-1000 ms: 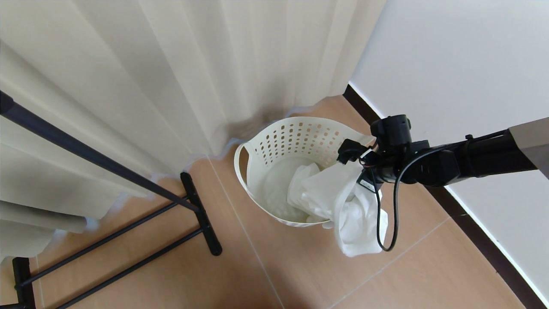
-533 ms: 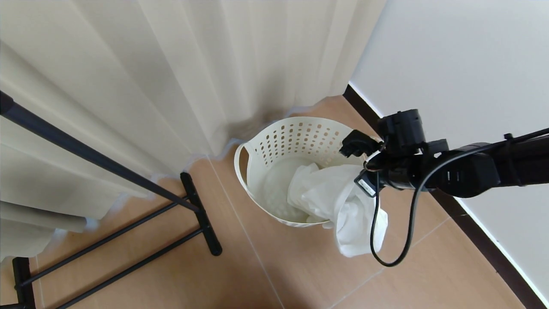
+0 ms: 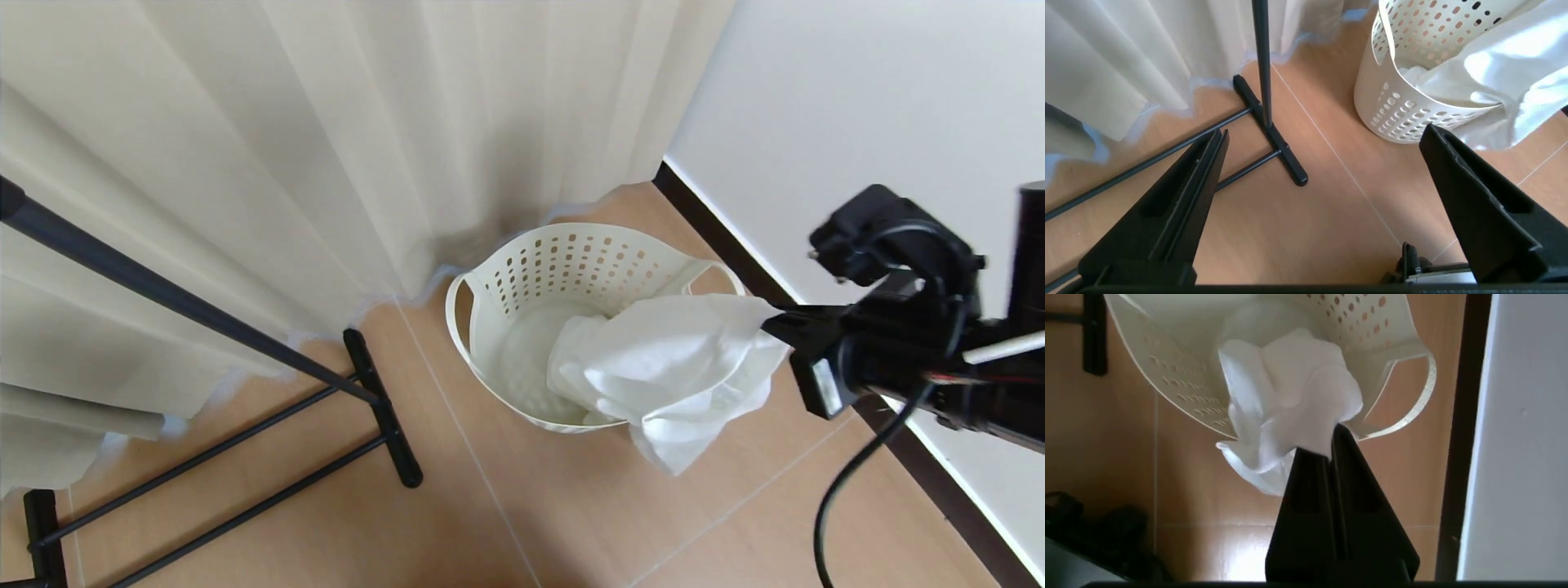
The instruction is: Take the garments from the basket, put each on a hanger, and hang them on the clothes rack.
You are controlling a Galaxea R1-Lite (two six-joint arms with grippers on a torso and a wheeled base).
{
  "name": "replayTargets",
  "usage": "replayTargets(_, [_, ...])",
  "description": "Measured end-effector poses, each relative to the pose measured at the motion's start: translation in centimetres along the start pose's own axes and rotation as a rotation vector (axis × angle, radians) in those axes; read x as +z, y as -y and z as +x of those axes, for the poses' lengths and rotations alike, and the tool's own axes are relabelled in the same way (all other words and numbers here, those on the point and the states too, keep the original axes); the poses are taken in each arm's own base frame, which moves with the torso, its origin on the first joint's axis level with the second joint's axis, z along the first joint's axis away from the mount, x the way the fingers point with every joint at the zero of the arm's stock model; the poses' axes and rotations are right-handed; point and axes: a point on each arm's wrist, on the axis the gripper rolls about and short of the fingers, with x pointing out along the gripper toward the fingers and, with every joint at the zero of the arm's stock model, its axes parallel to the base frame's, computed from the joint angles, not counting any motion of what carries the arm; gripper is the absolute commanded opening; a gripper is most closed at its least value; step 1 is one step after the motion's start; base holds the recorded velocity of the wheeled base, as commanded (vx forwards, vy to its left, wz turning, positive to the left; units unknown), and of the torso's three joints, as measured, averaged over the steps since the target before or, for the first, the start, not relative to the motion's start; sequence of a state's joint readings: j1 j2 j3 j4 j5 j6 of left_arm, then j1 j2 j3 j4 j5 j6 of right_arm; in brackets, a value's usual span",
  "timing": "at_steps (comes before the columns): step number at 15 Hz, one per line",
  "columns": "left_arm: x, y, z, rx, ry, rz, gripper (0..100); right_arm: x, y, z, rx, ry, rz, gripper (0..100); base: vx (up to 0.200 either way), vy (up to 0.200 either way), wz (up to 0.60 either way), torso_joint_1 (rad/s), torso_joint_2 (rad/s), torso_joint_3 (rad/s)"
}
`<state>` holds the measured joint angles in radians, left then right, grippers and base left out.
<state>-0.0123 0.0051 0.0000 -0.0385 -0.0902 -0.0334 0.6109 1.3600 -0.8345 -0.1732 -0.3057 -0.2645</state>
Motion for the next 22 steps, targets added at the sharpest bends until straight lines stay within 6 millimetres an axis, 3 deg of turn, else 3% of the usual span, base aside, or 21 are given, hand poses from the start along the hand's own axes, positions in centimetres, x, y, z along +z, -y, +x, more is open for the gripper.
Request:
replayTargets(2, [0.0, 0.0, 0.0, 0.000, 0.000, 0.000, 100, -1.4, 0.0, -2.8, 0.064, 0.085, 0.046, 0, 0.000, 0.000, 0.00, 0.000, 0.00, 0.000])
replayTargets(4, [0.0, 0.0, 0.0, -0.001, 0.000, 0.000, 100, -1.8, 0.1, -4.0, 0.075, 0.155, 0.076, 0, 0.000, 0.000, 0.00, 0.000, 0.00, 0.124])
replayTargets(17, [0.0, 0.0, 0.0, -0.001, -0.001, 0.000, 100, -2.6, -0.2, -3.7, 0.081, 0.142, 0.078, 0, 0.000, 0.000, 0.00, 0.001, 0.00, 0.194])
replayTargets(22, [0.0, 0.0, 0.0, 0.000, 0.000, 0.001, 100, -2.9, -0.3, -3.7, 0.085, 0.134, 0.073, 0, 0.000, 0.000, 0.00, 0.084, -0.36, -0.082])
